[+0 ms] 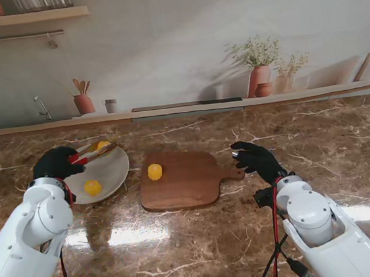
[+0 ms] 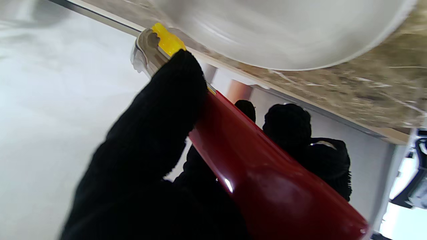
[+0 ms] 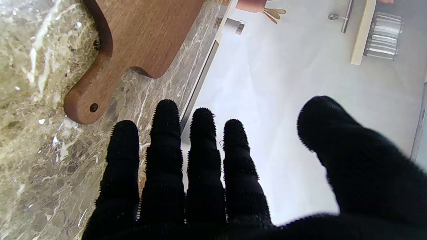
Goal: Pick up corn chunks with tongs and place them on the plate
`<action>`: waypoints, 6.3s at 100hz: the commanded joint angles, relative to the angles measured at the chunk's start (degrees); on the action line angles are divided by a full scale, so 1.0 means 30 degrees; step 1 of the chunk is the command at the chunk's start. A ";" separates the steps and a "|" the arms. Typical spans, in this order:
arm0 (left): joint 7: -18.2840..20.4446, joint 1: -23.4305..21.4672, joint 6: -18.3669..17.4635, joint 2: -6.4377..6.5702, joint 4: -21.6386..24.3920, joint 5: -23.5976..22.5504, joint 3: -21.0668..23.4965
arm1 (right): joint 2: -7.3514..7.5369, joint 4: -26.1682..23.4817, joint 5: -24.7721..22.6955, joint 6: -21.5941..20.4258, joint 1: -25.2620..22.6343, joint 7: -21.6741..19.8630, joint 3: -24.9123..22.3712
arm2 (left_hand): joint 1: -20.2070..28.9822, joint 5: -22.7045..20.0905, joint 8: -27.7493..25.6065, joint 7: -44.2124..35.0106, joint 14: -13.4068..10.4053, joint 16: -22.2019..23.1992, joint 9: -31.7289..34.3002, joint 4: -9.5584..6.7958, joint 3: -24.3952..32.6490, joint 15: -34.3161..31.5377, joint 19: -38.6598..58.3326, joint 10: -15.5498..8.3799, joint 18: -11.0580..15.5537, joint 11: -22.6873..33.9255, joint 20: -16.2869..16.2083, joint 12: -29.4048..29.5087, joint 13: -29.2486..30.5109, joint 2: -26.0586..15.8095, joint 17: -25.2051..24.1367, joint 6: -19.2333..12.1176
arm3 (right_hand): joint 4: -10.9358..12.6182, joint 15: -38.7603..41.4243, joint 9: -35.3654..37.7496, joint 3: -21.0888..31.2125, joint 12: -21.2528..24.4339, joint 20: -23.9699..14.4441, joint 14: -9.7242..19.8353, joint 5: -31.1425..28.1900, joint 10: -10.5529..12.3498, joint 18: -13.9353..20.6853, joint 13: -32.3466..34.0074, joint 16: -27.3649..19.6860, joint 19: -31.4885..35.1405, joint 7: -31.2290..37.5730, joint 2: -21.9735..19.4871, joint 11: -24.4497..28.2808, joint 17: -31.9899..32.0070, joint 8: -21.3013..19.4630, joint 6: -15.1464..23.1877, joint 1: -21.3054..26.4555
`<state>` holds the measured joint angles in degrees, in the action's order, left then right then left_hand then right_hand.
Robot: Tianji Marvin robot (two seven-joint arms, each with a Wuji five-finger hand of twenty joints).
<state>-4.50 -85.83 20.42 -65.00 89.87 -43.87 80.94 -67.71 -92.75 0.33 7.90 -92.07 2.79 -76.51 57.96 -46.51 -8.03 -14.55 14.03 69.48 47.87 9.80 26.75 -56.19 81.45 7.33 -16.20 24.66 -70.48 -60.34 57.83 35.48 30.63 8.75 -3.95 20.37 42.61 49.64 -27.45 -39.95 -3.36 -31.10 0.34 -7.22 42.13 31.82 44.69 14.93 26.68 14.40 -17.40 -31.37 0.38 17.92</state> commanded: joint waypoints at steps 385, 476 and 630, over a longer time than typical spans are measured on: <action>-0.2549 0.1273 -0.3125 0.0076 -0.3130 0.0547 -0.0503 | 0.0034 -0.0512 0.0001 0.0382 -0.0072 -0.0663 0.0328 | 0.3332 -0.5671 -0.3206 -0.9296 -0.0070 0.0616 0.0743 -0.0498 0.4576 -0.1350 0.0546 -0.1348 0.1029 0.0639 -0.1469 -0.0084 -0.0621 -0.2744 -0.0890 -0.3527 | 0.0830 0.0463 0.0434 -0.0271 -0.0468 -0.0576 0.0294 0.0260 0.0270 0.0103 -0.0063 0.0431 -0.0174 -0.0090 -0.0460 0.0085 0.0094 0.0214 0.0561 -0.0662; -0.1925 0.0482 -0.3061 0.0217 -0.2587 0.0300 -0.0293 | 0.0080 -0.0263 -0.0244 0.0298 0.0194 -0.0809 0.0395 | 0.1095 0.0563 -0.1636 -0.1791 -0.0154 -0.0144 -0.0226 -0.0464 0.5160 -0.0097 -0.0024 -0.1732 0.1616 -0.0205 -0.0693 0.1196 -0.0911 -0.1595 -0.0697 -0.2655 | 0.0862 0.0364 0.0327 -0.0381 -0.0391 -0.0572 0.0288 0.0298 0.0250 0.0102 -0.0109 0.0368 -0.0200 -0.0106 -0.0261 -0.0002 0.0113 0.0210 0.0577 -0.0821; 0.4394 -0.4645 -1.5405 0.1731 0.0466 0.2137 -0.2667 | 0.0045 -0.0497 -0.0754 0.0561 0.0346 -0.0437 -0.0126 | -0.0822 0.1114 -0.2548 -0.3113 -0.0819 -0.0452 -0.0841 -0.0086 0.5972 0.1090 -0.1327 -0.2375 0.2076 -0.0136 0.0086 0.1836 -0.1765 -0.1288 -0.1677 -0.3771 | 0.0835 0.0383 0.0355 -0.0247 -0.0368 -0.0567 0.0243 0.0260 0.0239 0.0060 -0.0067 0.0361 -0.0177 -0.0093 -0.0191 0.0014 0.0081 0.0212 0.0546 -0.0745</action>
<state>8.87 -99.77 -25.86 -60.09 91.78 -36.77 73.03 -67.43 -94.26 -2.19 9.43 -90.73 2.22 -76.90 55.42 -42.16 -13.11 -17.13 13.58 68.60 46.38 10.59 32.12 -54.04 78.46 4.82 -13.74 22.32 -71.09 -56.00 53.72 38.00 27.07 6.77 -3.95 21.10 43.03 49.33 -28.10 -39.95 -3.36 -31.07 0.32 -7.25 42.13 31.93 44.67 14.93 25.71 14.40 -17.38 -31.35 0.39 17.90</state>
